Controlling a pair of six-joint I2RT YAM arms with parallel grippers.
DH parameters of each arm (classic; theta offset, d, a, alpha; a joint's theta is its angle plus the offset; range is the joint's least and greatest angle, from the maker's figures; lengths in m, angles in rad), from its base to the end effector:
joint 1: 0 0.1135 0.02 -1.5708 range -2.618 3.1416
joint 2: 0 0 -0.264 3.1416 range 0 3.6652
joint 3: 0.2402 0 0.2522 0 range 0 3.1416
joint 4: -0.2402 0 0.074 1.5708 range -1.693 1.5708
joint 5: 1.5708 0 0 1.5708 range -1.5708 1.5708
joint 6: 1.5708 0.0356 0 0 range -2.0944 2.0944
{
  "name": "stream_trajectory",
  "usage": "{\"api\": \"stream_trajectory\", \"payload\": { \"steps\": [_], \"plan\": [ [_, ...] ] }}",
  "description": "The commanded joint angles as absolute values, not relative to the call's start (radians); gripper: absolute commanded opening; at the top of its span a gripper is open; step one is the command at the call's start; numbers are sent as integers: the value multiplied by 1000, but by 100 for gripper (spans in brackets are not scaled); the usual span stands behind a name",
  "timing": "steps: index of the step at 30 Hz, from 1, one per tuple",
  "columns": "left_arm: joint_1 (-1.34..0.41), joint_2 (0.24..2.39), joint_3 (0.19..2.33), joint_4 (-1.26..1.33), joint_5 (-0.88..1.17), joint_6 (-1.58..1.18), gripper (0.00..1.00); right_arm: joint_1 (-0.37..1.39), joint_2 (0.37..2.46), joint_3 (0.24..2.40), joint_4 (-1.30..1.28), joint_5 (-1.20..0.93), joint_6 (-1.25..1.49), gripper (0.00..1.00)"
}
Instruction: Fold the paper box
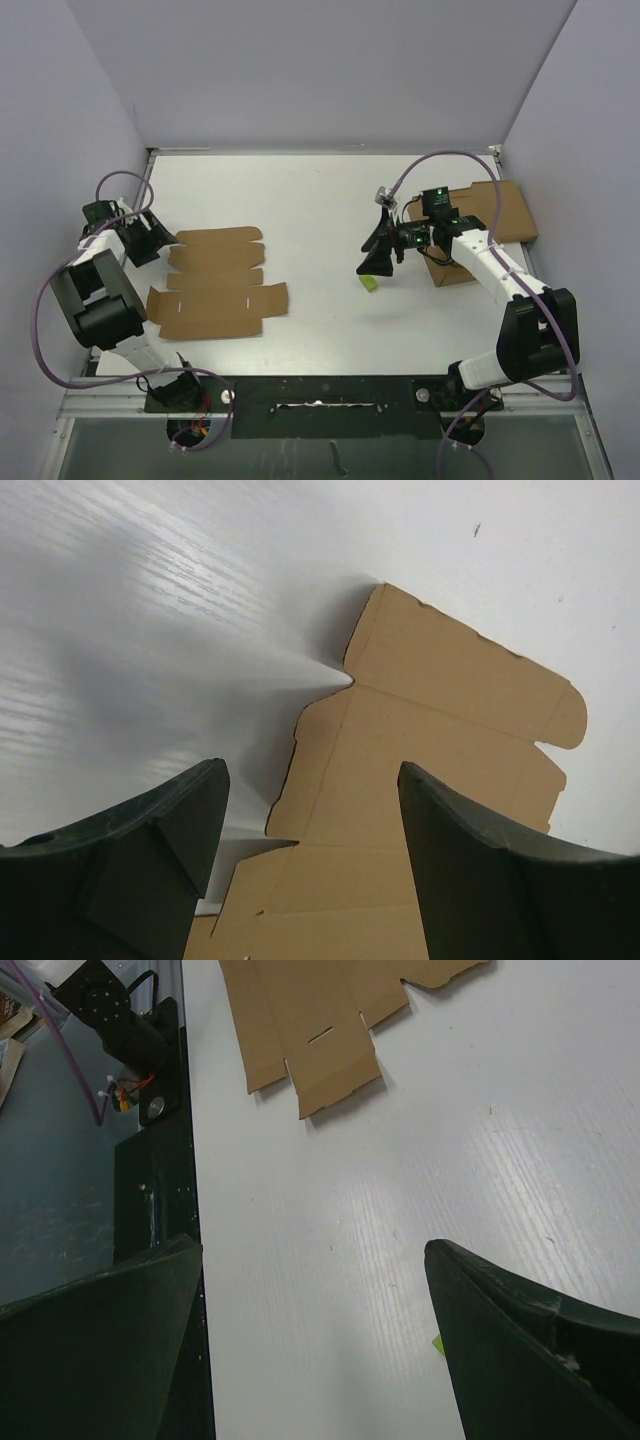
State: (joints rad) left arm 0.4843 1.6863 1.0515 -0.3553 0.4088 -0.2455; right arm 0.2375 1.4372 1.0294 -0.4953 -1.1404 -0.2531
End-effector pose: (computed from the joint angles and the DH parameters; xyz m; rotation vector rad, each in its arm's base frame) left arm 0.3090 0.1466 0.1896 -0.7441 2.3797 -0.4236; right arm 0.2728 0.0993 0.2633 -0.9780 1.9536 1.3617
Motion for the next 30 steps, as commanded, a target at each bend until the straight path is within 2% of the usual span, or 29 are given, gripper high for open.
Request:
{"api": "stream_trajectory", "payload": {
  "steps": [1, 14, 17, 22, 26, 30],
  "plan": [
    [483, 1773, 1128, -345, 482, -203, 66, 244, 1426, 1072, -492, -1149, -275, 100],
    [440, 1885, 1171, -410, 573, -177, 37, 242, 1428, 1079, -500, -1150, -276, 100],
    [428, 1902, 1187, -438, 589, -169, 18, 241, 1427, 1081, -503, -1151, -276, 100],
    [374, 1823, 1154, -407, 628, -202, 1, 233, 1423, 1081, -505, -1163, -273, 99],
    [305, 1684, 1058, -287, 659, -320, 0, 226, 1426, 1079, -494, -1175, -259, 99],
    [252, 1483, 837, 40, 668, -531, 0, 207, 1436, 1070, -470, -1178, -228, 100]
  ]
}}
